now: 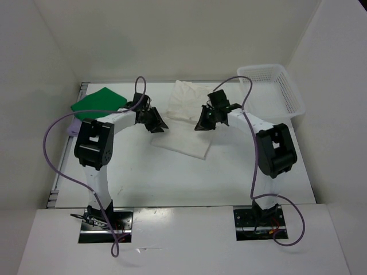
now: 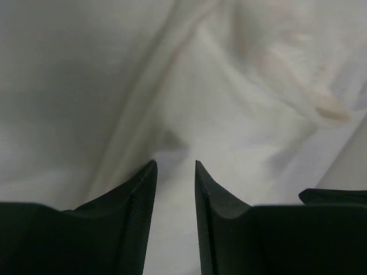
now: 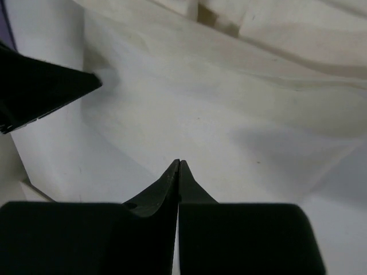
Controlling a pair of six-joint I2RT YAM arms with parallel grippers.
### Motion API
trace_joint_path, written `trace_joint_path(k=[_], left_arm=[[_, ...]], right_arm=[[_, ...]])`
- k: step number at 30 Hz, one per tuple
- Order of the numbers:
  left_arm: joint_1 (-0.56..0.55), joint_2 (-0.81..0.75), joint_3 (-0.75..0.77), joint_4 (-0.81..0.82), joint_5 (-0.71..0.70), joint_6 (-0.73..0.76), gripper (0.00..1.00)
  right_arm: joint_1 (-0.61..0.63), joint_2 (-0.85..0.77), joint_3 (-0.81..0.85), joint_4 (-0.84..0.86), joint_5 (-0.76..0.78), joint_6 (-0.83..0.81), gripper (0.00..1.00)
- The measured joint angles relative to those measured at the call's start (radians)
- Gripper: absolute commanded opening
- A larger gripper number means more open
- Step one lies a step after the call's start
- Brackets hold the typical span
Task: Fold and stack the t-shirts
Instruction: Fold the folded rectangular tshirt in 1/3 of the way, then grab one side of the 2/3 rectangular tshirt with both arms
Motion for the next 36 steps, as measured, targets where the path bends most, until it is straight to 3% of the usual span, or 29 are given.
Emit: trace_joint_path(k=[4, 10, 13, 18, 21, 26, 30, 32, 33, 34, 36], left_arm=[[0.014, 0.026, -0.097, 0.050, 0.023, -0.011, 0.40], [0.014, -0.135, -0.327, 0.104, 0.026, -0.044, 0.40], [-0.009, -0.222, -0.418, 0.080, 0.026, -0.062, 0.45], [-0.031, -0.379, -0.452, -0.020, 0.027, -0.060, 0.54], [0.004, -0.496, -0.452, -0.055, 0.016, -0.055, 0.58], [0.063, -0.590, -0.476, -0.060, -0.009, -0.046, 0.59], [0.074, -0.505, -0.516, -0.067, -0.008, -0.025, 0.59], [0.074, -0.446, -0.524, -0.075, -0.004, -0.021, 0.58], [0.074, -0.417, -0.524, -0.076, -0.004, -0.017, 0.58], [0.074, -0.395, -0.524, -0.076, -0.003, -0.008, 0.58], [0.074, -0.360, -0.524, -0.074, -0.002, -0.002, 0.56]], right_arm=[[0.043, 0.143, 0.078, -0.016, -0.017, 0.001, 0.03], [0.039, 0.296, 0.233, -0.019, -0.019, 0.001, 0.03], [0.038, 0.364, 0.326, -0.021, -0.018, 0.000, 0.03], [0.038, 0.417, 0.381, -0.024, -0.034, 0.001, 0.03], [0.038, 0.404, 0.374, -0.030, -0.044, 0.001, 0.10], [0.033, 0.214, 0.233, -0.034, -0.060, 0.025, 0.30], [0.020, -0.019, 0.062, -0.004, -0.071, 0.061, 0.34], [0.008, -0.129, -0.057, 0.024, -0.080, 0.081, 0.26], [0.000, -0.186, -0.127, 0.032, -0.082, 0.091, 0.11], [-0.006, -0.225, -0.182, 0.036, -0.084, 0.094, 0.04], [-0.021, -0.292, -0.299, 0.039, -0.086, 0.116, 0.00]])
